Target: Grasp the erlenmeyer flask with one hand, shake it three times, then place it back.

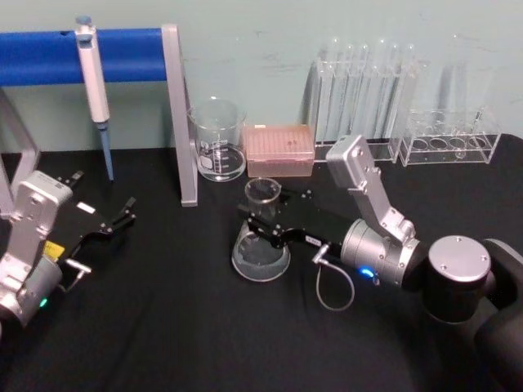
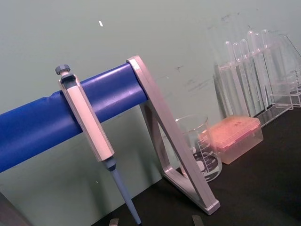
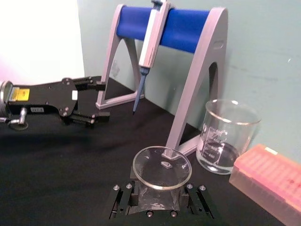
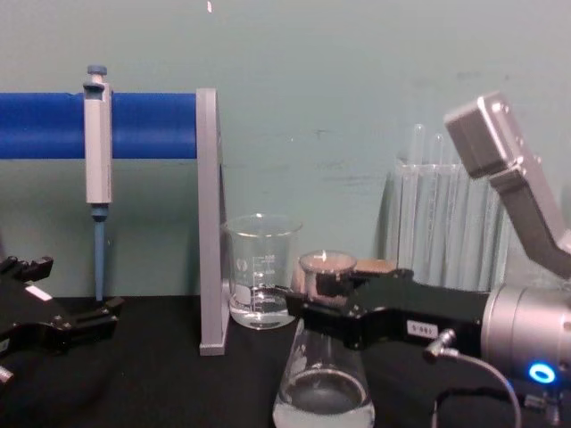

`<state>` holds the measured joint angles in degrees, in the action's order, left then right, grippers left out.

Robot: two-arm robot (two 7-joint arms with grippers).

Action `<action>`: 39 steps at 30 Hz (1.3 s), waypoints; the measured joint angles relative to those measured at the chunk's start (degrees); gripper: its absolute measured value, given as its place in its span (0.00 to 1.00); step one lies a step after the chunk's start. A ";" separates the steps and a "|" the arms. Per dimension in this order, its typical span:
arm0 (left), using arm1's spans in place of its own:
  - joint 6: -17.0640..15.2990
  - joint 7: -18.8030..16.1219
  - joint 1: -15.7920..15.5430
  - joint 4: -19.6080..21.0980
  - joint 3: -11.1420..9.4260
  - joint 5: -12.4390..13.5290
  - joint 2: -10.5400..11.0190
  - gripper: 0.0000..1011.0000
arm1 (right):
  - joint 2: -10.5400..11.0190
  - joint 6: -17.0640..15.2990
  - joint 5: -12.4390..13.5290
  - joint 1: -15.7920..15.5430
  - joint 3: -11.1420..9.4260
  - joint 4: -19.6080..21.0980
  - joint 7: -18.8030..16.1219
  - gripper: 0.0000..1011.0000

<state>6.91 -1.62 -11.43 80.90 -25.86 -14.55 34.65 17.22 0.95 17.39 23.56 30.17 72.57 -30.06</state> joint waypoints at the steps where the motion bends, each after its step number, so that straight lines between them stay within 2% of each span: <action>1: 0.00 0.00 0.00 0.00 0.00 0.00 0.00 0.99 | 0.08 -0.15 0.08 -0.07 -0.12 0.37 0.05 0.45; 12: 0.00 0.00 0.00 0.00 0.00 0.01 0.00 0.99 | 2.68 -5.21 2.06 -0.81 -2.46 9.87 1.55 0.45; 22: 0.00 0.00 0.00 0.00 0.00 0.01 0.00 0.99 | 5.26 -6.56 4.02 -1.78 -4.87 17.90 3.18 0.45; 29: 0.00 0.00 0.00 0.00 0.00 0.00 0.00 0.99 | 6.23 -6.76 4.98 -2.68 -5.92 19.74 4.32 0.45; 39: 0.00 0.00 0.00 0.00 0.00 0.00 0.00 0.99 | 6.89 -6.62 5.73 -3.20 -6.27 19.88 4.70 0.45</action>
<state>6.91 -1.62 -11.43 80.90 -25.86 -14.55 34.65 24.11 -5.66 23.11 20.36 23.89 92.44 -25.36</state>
